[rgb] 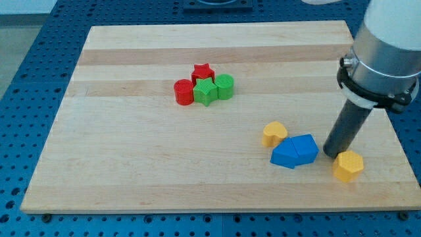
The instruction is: Push the blue blocks to the bottom center of the board
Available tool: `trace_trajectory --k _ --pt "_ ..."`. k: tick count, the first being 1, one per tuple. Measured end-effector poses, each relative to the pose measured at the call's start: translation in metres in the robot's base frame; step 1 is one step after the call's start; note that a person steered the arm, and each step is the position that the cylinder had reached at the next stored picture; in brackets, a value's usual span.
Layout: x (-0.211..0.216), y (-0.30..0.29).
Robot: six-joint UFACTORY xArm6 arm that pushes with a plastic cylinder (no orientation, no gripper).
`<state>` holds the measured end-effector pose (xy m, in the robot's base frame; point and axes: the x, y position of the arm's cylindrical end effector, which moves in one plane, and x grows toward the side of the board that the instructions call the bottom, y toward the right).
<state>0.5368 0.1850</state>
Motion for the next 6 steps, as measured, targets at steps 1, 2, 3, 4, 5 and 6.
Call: trace_trajectory --k 1,2,3,4,5,6 --pt "0.0 0.012" --pt "0.006 0.03" --pt "0.0 0.014" --pt "-0.016 -0.032" --pt "-0.016 -0.076" --pt "0.017 -0.113"
